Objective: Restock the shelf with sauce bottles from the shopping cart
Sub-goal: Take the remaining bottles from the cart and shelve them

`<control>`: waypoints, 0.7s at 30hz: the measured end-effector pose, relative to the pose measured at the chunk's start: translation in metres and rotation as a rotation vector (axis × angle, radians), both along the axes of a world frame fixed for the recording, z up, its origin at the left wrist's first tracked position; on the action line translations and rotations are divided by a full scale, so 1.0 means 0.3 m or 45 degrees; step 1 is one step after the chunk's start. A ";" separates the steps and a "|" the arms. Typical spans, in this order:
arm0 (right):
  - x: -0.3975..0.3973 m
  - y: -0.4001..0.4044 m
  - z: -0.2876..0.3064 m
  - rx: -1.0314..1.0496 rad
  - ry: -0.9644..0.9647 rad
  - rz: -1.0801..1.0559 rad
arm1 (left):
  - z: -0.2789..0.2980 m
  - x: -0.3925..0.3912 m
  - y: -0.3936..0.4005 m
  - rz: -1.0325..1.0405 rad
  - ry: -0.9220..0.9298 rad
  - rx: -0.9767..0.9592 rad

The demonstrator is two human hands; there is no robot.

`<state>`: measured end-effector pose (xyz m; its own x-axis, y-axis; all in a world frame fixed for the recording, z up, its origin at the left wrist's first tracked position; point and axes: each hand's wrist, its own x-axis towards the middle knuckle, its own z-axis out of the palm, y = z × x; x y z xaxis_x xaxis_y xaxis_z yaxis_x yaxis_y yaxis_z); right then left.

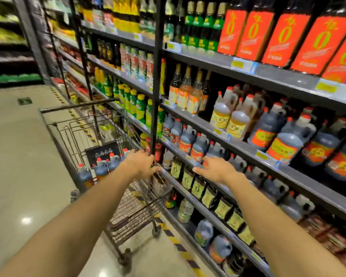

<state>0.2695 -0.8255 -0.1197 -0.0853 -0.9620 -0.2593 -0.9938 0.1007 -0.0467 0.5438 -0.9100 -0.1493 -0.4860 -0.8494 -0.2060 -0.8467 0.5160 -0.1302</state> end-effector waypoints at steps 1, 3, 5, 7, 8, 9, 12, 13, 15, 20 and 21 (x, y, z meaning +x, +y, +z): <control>0.068 -0.063 -0.016 0.006 0.002 0.042 | -0.011 0.086 -0.029 0.052 -0.005 0.010; 0.205 -0.184 -0.049 0.019 -0.004 0.118 | -0.030 0.246 -0.080 0.148 -0.009 0.028; 0.334 -0.293 -0.077 0.039 -0.013 0.195 | -0.044 0.381 -0.123 0.221 -0.002 0.031; 0.455 -0.395 -0.099 0.061 -0.014 0.274 | -0.063 0.500 -0.164 0.300 -0.016 0.051; 0.513 -0.445 -0.109 0.078 -0.015 0.315 | -0.078 0.556 -0.187 0.343 -0.018 0.057; 0.567 -0.494 -0.119 0.091 -0.019 0.354 | -0.095 0.607 -0.210 0.385 -0.019 0.065; 0.696 -0.638 -0.153 0.124 -0.064 0.418 | -0.137 0.711 -0.281 0.504 -0.001 0.112; 0.728 -0.686 -0.171 0.136 -0.076 0.440 | -0.156 0.733 -0.309 0.546 0.012 0.136; 0.774 -0.794 -0.222 0.179 -0.087 0.493 | -0.198 0.769 -0.363 0.633 0.039 0.180; 0.862 -1.126 -0.388 0.282 -0.175 0.629 | -0.349 0.813 -0.562 0.747 0.033 0.194; 0.881 -1.186 -0.430 0.320 -0.196 0.650 | -0.380 0.812 -0.607 0.768 0.014 0.215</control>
<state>0.5339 -1.1814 -0.2487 0.4292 -0.7787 -0.4576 -0.9031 -0.3618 -0.2313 0.7875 -1.0920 -0.2633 0.0658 -0.9310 -0.3591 -0.9961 -0.0403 -0.0782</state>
